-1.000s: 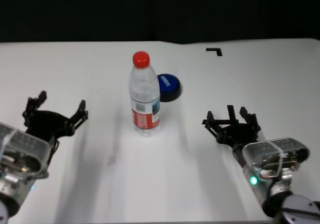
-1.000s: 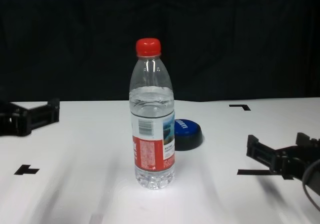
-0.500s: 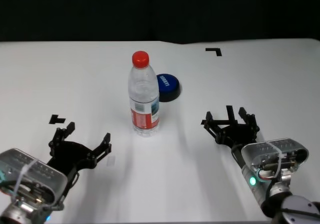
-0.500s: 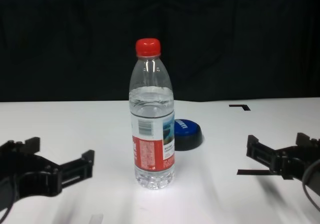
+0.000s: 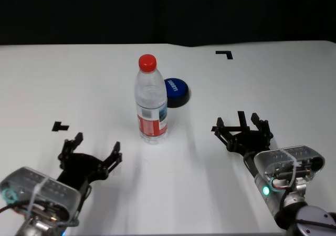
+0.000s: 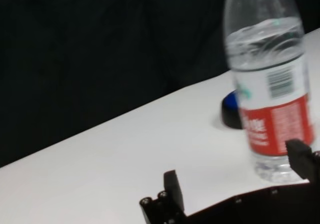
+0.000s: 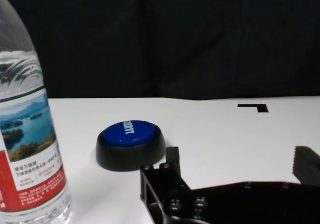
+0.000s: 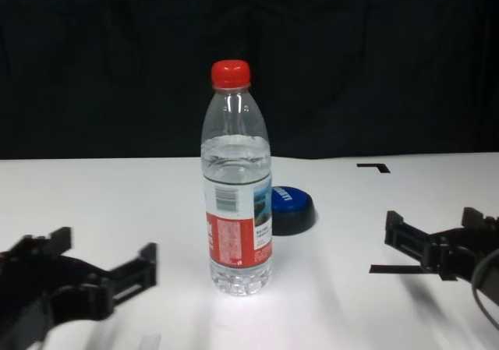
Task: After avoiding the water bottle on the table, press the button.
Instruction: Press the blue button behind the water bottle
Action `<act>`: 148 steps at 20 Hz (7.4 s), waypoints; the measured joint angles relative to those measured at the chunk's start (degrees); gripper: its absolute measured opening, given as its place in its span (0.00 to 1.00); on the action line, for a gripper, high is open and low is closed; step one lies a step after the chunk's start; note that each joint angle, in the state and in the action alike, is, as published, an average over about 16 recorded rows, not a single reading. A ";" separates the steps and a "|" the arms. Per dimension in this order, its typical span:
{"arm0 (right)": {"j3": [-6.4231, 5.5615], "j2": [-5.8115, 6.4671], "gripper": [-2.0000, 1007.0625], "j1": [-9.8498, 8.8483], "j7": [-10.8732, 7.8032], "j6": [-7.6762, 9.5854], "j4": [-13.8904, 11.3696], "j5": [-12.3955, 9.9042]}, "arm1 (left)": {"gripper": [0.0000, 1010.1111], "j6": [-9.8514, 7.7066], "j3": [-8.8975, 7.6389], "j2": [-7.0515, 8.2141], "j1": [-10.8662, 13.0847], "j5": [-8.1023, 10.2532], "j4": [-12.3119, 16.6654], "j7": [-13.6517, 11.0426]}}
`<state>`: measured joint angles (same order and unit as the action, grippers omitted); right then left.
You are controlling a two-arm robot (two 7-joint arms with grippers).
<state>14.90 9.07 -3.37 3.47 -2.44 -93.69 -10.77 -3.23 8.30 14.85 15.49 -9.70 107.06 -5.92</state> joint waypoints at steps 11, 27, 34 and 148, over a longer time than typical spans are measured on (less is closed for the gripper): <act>0.00 0.00 1.00 0.00 0.00 0.00 0.00 0.00 | 0.99 2.04 0.84 -2.27 -0.20 -5.98 -1.05 2.64; 0.00 0.00 1.00 0.00 0.00 0.00 0.00 0.00 | 0.99 2.06 -1.26 -5.42 -1.24 -2.56 -0.17 0.02; 0.00 0.00 1.00 0.00 0.00 0.00 0.00 0.00 | 0.99 2.13 -1.80 -5.01 -1.69 0.78 -0.21 -1.96; 7.62 17.39 1.00 20.74 -36.08 0.21 15.39 -20.58 | 0.99 2.12 -1.43 -4.36 -2.24 2.41 -0.34 -2.92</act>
<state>22.52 26.46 17.37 -32.61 -2.23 -78.29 -31.34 -1.11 6.86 10.49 13.25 -7.29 106.72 -8.84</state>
